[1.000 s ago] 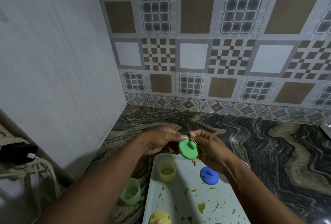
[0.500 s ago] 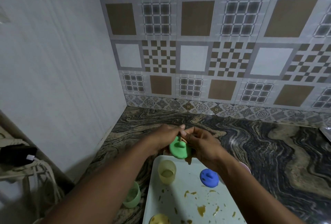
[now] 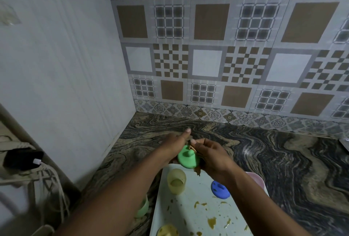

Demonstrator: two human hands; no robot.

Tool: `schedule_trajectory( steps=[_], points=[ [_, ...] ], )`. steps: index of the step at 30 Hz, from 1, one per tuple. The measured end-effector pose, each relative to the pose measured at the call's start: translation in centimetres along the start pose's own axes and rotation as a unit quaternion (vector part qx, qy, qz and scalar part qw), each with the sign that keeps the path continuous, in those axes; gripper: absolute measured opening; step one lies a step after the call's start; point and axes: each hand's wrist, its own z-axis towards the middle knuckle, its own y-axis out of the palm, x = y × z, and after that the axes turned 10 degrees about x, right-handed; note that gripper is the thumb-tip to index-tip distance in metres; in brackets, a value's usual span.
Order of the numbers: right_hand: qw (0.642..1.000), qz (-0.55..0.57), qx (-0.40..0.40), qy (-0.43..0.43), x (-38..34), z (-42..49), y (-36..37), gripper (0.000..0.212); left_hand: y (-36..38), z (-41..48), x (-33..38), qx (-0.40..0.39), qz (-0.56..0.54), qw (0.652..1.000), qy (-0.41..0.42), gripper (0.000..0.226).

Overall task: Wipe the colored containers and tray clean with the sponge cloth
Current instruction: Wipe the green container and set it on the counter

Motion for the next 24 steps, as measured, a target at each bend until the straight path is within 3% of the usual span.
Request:
schedule_trajectory(
  steps=[3, 5, 6, 7, 10, 12, 14, 16, 18, 20, 21, 24],
  points=[
    [0.998, 0.044, 0.038, -0.030, -0.4, 0.3, 0.8, 0.033, 1.1, -1.3, 1.2, 0.183, -0.038, 0.981, 0.042, 0.051],
    [0.991, 0.105, 0.071, -0.035, -0.1, 0.4, 1.6, 0.038, 1.9, -1.9, 1.7, 0.280, -0.115, 0.953, 0.009, 0.055],
    [0.988, 0.129, 0.083, -0.025, 0.2, 0.3, 1.9, 0.039, 2.2, -1.6, 1.5, 0.290, -0.149, 0.945, -0.023, 0.055],
    [0.985, 0.142, 0.094, -0.010, 0.5, 0.3, 2.0, 0.037, 2.4, -1.4, 1.3, 0.287, -0.169, 0.942, -0.049, 0.056],
    [0.989, 0.110, 0.101, 0.017, 0.6, 0.3, 1.0, 0.028, 2.1, -0.3, -0.2, 0.117, -0.138, 0.980, -0.088, 0.077],
    [0.996, 0.054, 0.072, 0.019, 0.1, 0.4, 0.2, 0.023, 1.5, 0.1, -0.5, 0.044, -0.084, 0.993, -0.072, 0.079],
    [0.999, 0.019, 0.041, 0.005, -0.5, 0.4, 0.0, 0.022, 1.4, 0.4, -0.2, 0.079, -0.043, 0.996, -0.022, 0.067],
    [0.998, 0.038, 0.052, -0.019, -0.6, 0.5, 0.8, 0.024, 1.8, -0.4, 0.4, 0.198, -0.069, 0.978, 0.000, 0.057],
    [0.990, 0.102, 0.097, -0.024, 0.1, 0.4, 2.3, 0.030, 2.4, -1.3, 1.1, 0.288, -0.165, 0.943, -0.032, 0.056],
    [0.976, 0.173, 0.133, -0.004, 1.1, 0.2, 3.1, 0.032, 2.9, -1.0, 0.8, 0.307, -0.225, 0.921, -0.078, 0.056],
    [0.971, 0.188, 0.144, 0.003, 1.5, 0.2, 3.0, 0.032, 2.9, -0.6, 0.4, 0.275, -0.224, 0.930, -0.094, 0.058],
    [0.988, 0.096, 0.121, -0.016, 1.0, 0.3, 1.1, 0.032, 1.9, 0.1, -1.1, 0.068, -0.204, 0.970, -0.116, 0.069]
  ],
)
